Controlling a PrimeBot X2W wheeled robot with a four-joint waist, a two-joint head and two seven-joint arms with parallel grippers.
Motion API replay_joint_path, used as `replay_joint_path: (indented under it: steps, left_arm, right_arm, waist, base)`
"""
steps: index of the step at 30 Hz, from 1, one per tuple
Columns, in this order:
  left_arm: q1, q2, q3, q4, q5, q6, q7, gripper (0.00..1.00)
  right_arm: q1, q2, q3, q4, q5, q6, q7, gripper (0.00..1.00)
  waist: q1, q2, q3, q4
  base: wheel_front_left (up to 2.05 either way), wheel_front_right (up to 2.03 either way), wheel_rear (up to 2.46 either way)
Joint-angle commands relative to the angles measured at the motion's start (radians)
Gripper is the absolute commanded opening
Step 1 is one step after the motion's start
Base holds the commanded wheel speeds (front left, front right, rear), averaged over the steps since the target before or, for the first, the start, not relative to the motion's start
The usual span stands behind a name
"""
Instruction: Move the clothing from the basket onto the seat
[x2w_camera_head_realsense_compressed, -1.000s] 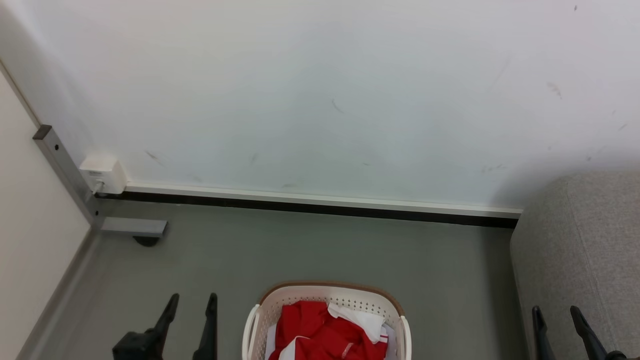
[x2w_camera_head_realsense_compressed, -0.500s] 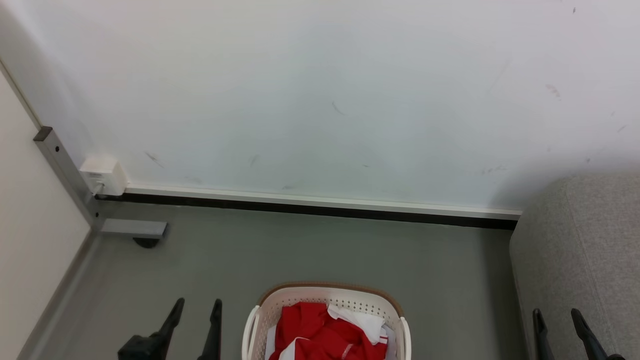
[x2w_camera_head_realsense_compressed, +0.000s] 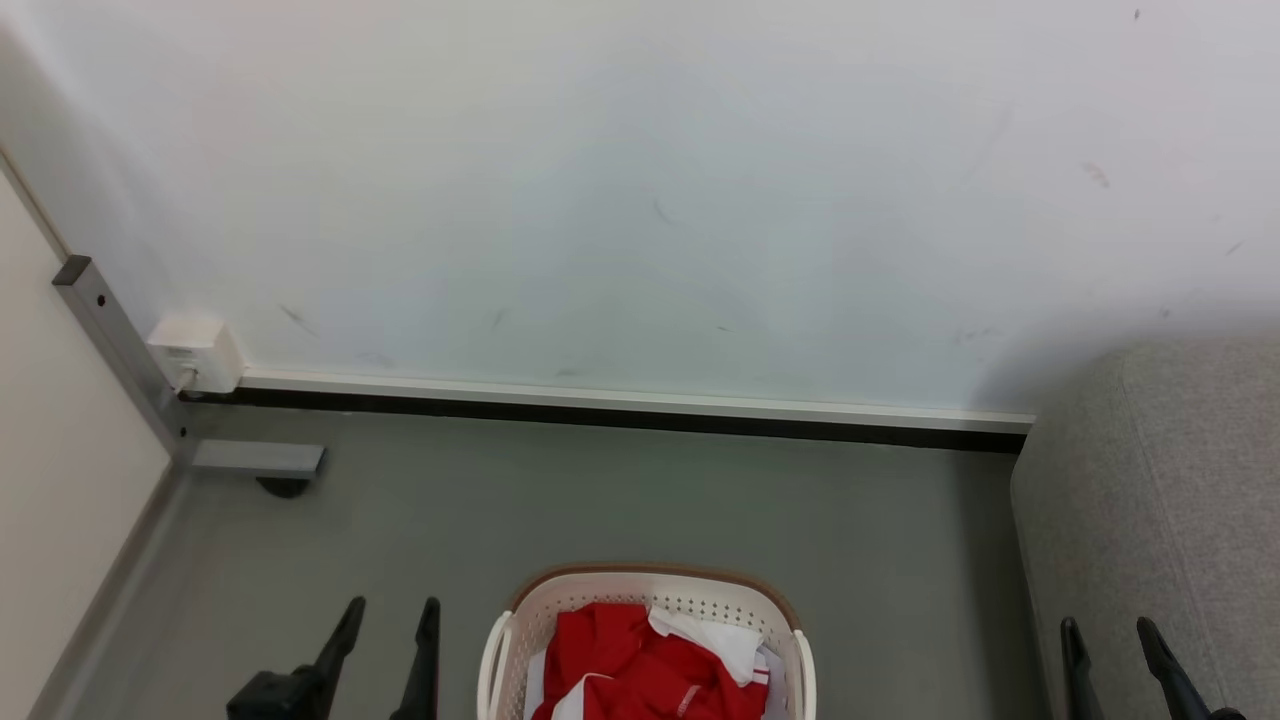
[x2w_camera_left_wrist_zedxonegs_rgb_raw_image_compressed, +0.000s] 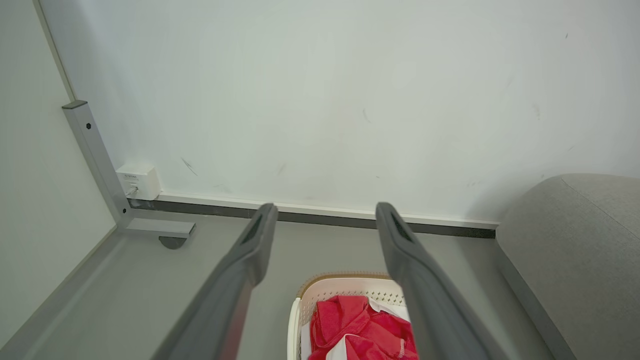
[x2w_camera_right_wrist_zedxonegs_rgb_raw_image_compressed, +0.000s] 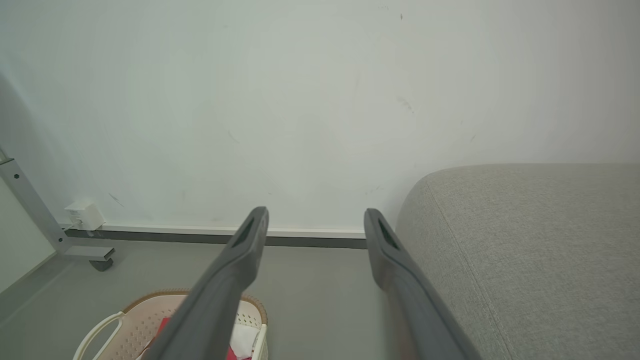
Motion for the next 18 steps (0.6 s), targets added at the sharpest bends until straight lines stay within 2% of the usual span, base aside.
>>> replay_joint_path:
  steps: [1,10,18]
  left_arm:
    - [0.004,0.005,0.004,-0.004,-0.010,0.000,-0.001,1.00]
    - [-0.044,0.005,-0.026,0.016,-0.037,0.006,-0.001,1.00]
    - [-0.189,0.005,-0.121,0.184,-0.058,0.013,-0.001,1.00]
  right_arm:
    - [0.000,-0.004,0.002,0.003,0.001,-0.002,0.000,1.00]
    - [-0.029,-0.018,0.021,-0.009,0.006,-0.002,0.000,1.00]
    - [-0.099,-0.027,0.063,-0.041,0.011,-0.002,0.000,1.00]
  waist:
    - [0.0000,0.0000,0.002,-0.005]
    - [0.0000,0.0000,0.034,-0.052]
    - [0.0000,0.0000,0.153,-0.137]
  base:
    - [0.00,0.00,0.00]
    - [0.00,0.00,0.00]
    - [0.00,0.00,0.00]
